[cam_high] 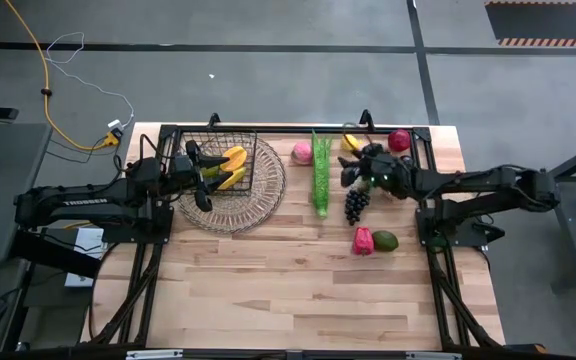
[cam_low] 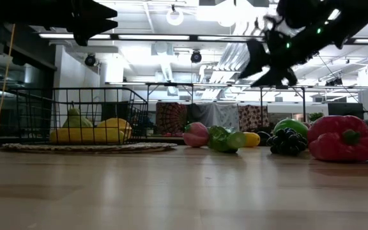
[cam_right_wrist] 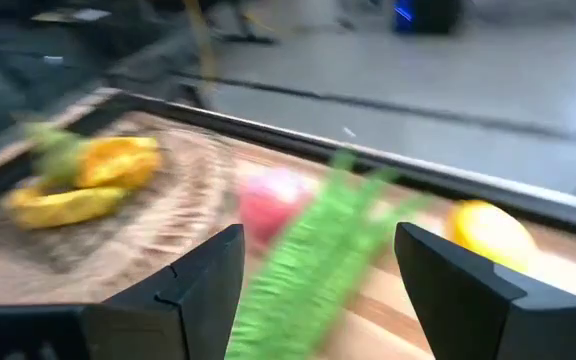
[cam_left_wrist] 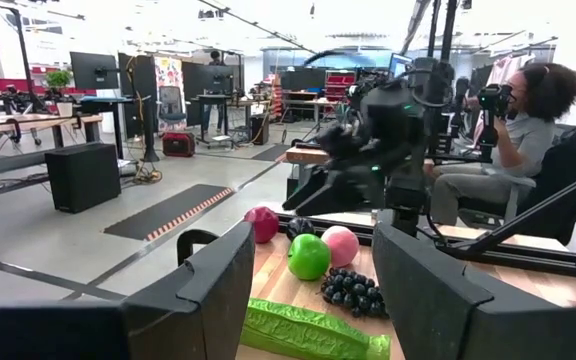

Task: Build produce basket
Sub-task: Put the yellow lemon into the black wire basket

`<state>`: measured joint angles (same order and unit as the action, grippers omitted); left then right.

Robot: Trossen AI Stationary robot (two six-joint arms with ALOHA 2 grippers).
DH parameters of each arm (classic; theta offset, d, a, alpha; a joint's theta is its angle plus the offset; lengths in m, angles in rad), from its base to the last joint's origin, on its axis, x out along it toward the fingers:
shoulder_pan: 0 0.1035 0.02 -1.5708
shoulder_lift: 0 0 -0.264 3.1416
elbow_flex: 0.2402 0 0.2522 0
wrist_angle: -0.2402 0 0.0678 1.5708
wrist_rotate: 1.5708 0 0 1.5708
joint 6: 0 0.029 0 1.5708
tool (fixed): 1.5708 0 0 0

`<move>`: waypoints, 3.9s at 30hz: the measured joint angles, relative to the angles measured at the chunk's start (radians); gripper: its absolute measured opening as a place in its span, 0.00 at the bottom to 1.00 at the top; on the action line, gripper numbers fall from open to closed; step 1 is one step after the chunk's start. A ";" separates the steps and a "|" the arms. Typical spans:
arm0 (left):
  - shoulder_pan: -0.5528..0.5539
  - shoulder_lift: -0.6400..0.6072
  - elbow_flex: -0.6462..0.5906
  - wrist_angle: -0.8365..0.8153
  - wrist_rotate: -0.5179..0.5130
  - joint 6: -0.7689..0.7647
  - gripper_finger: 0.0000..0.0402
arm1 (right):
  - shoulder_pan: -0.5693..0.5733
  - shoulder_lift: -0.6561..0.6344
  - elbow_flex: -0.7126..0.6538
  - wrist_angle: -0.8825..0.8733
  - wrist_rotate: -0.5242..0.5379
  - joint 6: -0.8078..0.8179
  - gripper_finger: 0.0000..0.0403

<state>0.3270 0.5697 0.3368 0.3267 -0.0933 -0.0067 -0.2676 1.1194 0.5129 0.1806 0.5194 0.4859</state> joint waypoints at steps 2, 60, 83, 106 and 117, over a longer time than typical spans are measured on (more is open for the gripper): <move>0.000 0.000 0.000 0.000 0.000 0.000 0.48 | -0.060 0.000 0.005 -0.068 -0.021 0.046 0.62; 0.000 0.000 0.000 0.006 -0.004 -0.008 0.48 | -0.483 0.780 0.727 -0.848 -0.242 -0.468 0.31; 0.000 0.000 0.000 -0.007 -0.005 -0.008 0.48 | -0.187 0.044 0.006 0.200 -0.371 -0.307 0.30; 0.000 0.000 0.000 -0.007 -0.007 -0.008 0.48 | -0.058 0.074 -0.061 0.430 -0.380 -0.312 0.31; 0.000 0.000 0.000 -0.007 -0.007 -0.008 0.48 | -0.058 0.074 -0.060 0.431 -0.381 -0.335 0.31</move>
<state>0.3268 0.5694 0.3367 0.3195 -0.1005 -0.0147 -0.3260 1.1938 0.4530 0.6112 0.1387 0.1509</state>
